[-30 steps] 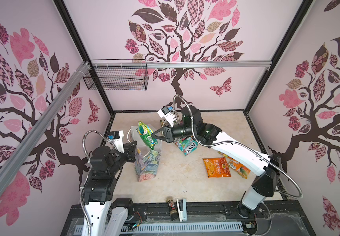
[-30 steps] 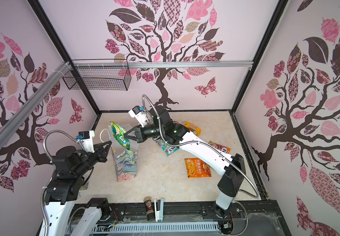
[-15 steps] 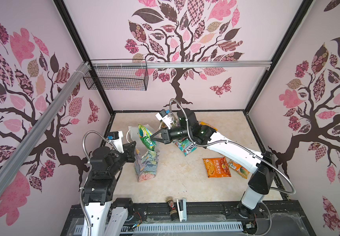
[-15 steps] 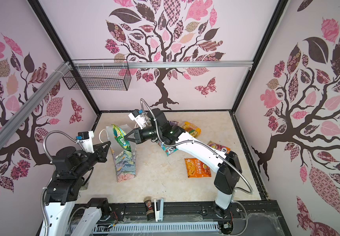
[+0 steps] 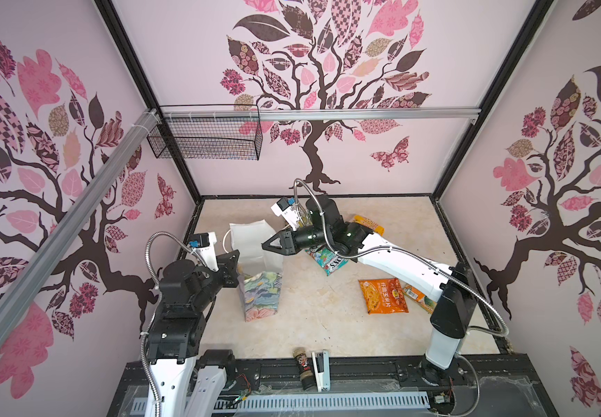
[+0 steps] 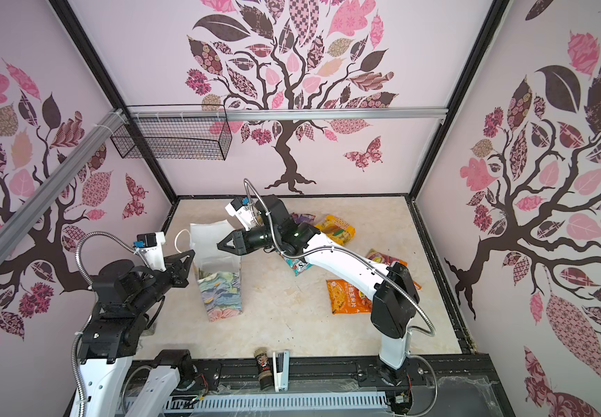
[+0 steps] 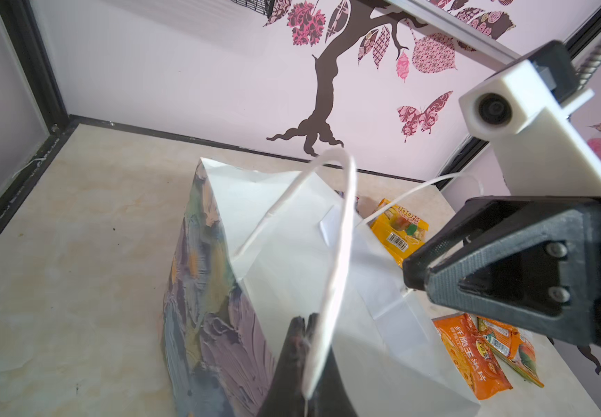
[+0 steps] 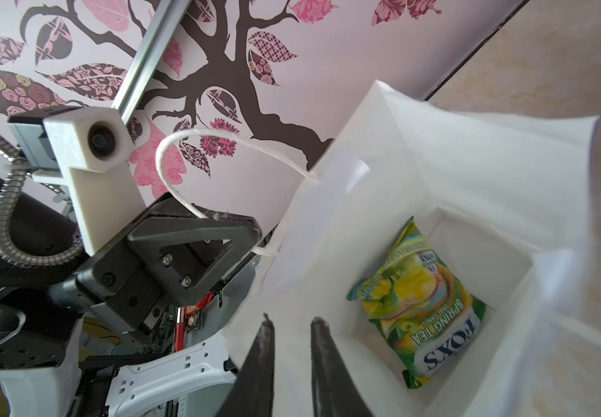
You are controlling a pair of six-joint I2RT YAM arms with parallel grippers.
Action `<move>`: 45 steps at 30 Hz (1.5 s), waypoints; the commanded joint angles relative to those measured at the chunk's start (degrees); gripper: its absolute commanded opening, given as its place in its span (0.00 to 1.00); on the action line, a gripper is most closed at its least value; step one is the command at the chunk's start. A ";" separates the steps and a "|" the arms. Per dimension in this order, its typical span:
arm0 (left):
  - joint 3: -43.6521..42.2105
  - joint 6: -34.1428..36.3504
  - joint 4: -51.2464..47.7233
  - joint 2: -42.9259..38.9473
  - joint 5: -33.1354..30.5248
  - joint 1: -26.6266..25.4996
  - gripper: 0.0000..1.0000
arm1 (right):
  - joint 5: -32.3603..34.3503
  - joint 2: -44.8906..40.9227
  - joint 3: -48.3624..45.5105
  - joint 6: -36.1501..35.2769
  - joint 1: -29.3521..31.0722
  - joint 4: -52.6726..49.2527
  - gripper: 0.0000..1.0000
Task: Place the snacks into the paper bag
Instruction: 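Open the right gripper to drop the green packet into the bag, then move the right gripper back over the orange corn-snack bag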
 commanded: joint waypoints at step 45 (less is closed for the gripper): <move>-0.63 0.68 1.65 1.16 0.78 0.71 0.00 | 63.66 -29.48 -25.19 -13.27 1.72 -40.12 0.43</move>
